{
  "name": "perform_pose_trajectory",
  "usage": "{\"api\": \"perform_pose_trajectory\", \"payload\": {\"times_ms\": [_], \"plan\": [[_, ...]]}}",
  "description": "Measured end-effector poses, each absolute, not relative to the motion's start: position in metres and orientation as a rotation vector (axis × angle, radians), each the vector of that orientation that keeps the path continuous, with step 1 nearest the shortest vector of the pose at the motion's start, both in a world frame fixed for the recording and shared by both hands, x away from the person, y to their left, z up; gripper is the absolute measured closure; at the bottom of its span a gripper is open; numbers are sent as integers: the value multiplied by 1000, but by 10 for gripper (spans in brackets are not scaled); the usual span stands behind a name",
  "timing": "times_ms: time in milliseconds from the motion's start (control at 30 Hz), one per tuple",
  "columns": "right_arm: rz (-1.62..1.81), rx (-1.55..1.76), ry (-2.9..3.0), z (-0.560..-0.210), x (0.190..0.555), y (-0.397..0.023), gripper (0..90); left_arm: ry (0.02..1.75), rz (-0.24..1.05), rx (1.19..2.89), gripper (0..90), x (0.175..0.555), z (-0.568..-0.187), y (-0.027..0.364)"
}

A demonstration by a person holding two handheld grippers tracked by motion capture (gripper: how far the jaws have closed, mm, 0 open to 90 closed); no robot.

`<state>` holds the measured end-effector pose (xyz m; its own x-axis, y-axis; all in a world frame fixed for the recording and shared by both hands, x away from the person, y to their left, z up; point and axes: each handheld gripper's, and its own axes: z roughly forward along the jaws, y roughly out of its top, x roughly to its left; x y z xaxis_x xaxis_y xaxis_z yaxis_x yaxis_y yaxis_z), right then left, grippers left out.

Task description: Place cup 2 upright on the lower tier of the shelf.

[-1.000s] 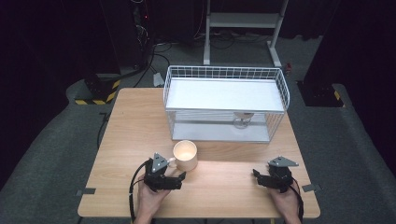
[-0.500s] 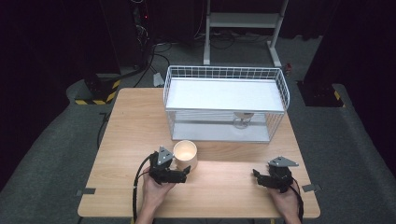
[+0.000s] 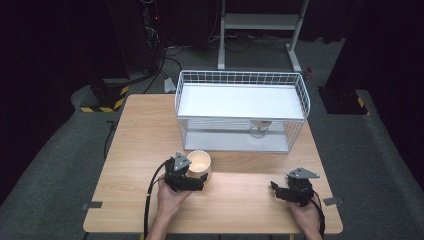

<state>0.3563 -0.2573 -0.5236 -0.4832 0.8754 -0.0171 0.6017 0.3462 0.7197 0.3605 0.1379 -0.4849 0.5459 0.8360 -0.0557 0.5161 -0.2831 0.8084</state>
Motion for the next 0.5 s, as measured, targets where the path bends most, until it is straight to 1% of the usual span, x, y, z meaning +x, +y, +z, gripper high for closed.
{"api": "perform_pose_trajectory", "payload": {"times_ms": [333, 500], "plan": [[927, 1300, 2212, -524, 356, -257, 252, 1098, 502, 1945, 68, 365, -489, 135], [927, 1296, 2213, -524, 356, -257, 252, 1104, 499, 1943, 79, 368, -491, 132]]}}
